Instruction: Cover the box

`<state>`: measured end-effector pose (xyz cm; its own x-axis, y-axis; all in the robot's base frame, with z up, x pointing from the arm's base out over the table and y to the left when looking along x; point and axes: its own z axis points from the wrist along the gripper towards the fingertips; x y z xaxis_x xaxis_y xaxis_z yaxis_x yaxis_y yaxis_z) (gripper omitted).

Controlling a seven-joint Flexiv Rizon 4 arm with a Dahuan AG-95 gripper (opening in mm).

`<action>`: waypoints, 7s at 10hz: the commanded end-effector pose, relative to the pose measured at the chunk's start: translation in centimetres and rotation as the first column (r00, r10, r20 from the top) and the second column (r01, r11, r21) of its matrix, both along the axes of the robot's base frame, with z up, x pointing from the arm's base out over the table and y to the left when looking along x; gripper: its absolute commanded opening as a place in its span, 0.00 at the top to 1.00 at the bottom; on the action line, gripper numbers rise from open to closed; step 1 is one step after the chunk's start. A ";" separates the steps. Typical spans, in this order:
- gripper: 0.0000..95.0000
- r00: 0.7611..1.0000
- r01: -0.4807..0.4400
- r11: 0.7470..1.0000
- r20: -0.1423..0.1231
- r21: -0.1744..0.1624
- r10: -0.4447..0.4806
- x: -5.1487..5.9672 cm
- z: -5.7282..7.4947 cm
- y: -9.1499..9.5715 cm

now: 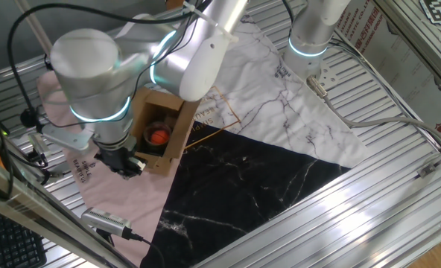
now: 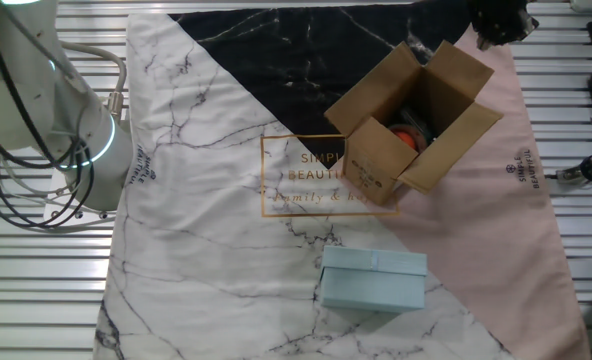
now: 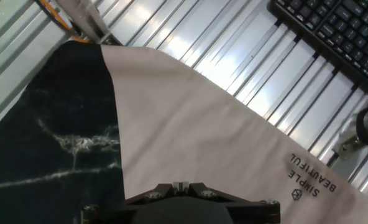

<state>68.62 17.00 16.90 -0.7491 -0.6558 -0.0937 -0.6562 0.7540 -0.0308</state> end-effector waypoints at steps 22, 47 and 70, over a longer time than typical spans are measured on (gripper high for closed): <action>1.00 0.993 -0.032 0.998 -0.116 -0.059 0.025 -1.2 -1.7 -1.9; 1.00 0.992 -0.059 0.996 -0.119 -0.068 0.050 -6.6 0.7 -6.2; 1.00 0.992 -0.093 0.993 -0.096 -0.075 0.085 -8.1 -2.1 -8.4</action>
